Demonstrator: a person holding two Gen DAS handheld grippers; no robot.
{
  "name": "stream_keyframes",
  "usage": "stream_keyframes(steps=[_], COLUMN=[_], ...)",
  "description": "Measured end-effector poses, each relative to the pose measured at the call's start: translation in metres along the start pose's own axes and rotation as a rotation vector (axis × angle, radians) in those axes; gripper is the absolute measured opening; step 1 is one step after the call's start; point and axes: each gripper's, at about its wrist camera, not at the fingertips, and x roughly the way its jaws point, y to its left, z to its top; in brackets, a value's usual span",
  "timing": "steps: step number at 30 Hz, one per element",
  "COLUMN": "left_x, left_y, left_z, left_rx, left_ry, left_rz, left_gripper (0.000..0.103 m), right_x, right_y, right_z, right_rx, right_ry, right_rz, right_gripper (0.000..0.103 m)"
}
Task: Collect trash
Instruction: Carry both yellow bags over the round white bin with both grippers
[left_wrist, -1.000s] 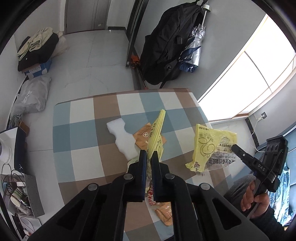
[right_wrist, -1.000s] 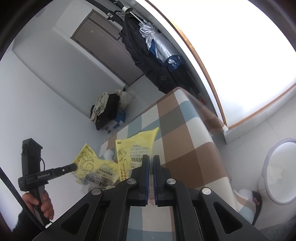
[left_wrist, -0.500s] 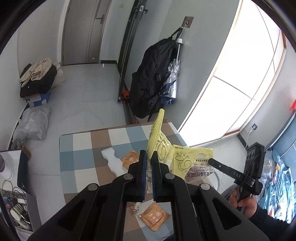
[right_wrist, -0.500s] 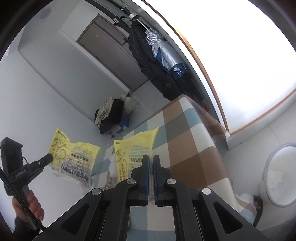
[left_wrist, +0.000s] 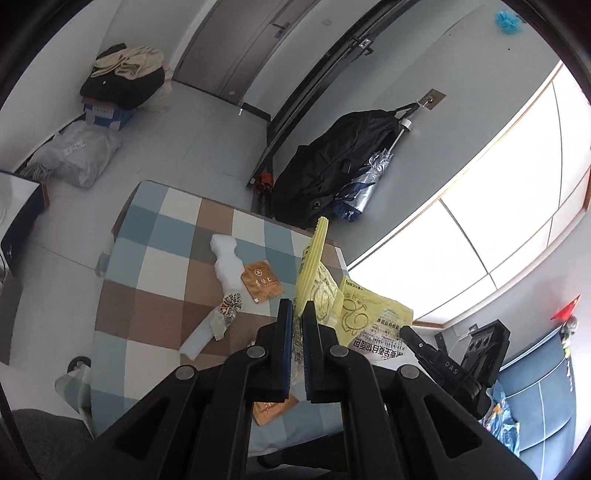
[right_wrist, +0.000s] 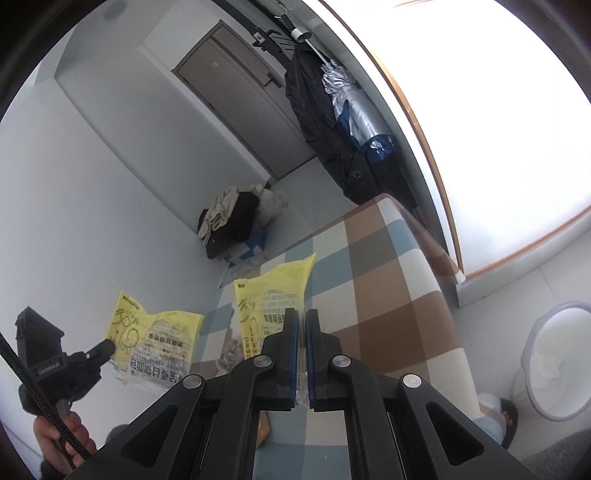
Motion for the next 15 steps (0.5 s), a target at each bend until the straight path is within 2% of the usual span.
stream_keyframes(steps=[3, 6, 11, 15], left_x=[-0.004, -0.005, -0.004, 0.005], left_y=[-0.003, -0.015, -0.047, -0.079], left_z=[-0.001, -0.001, 0.001, 0.004], left_rx=[-0.002, 0.017, 0.097, 0.136], left_ry=[-0.026, -0.036, -0.060, -0.070], left_rz=[0.007, 0.012, 0.010, -0.025], left_gripper=[0.001, 0.001, 0.001, 0.001], right_x=[-0.011, -0.024, -0.054, -0.080], right_y=[0.016, 0.026, 0.035, 0.033], right_z=[0.000, 0.003, 0.010, 0.021], right_rx=[-0.065, -0.077, -0.105, -0.106], right_ry=[-0.017, -0.038, -0.077, -0.113], right_rz=[-0.013, -0.002, -0.014, -0.057], right_gripper=[0.004, 0.003, 0.003, 0.003])
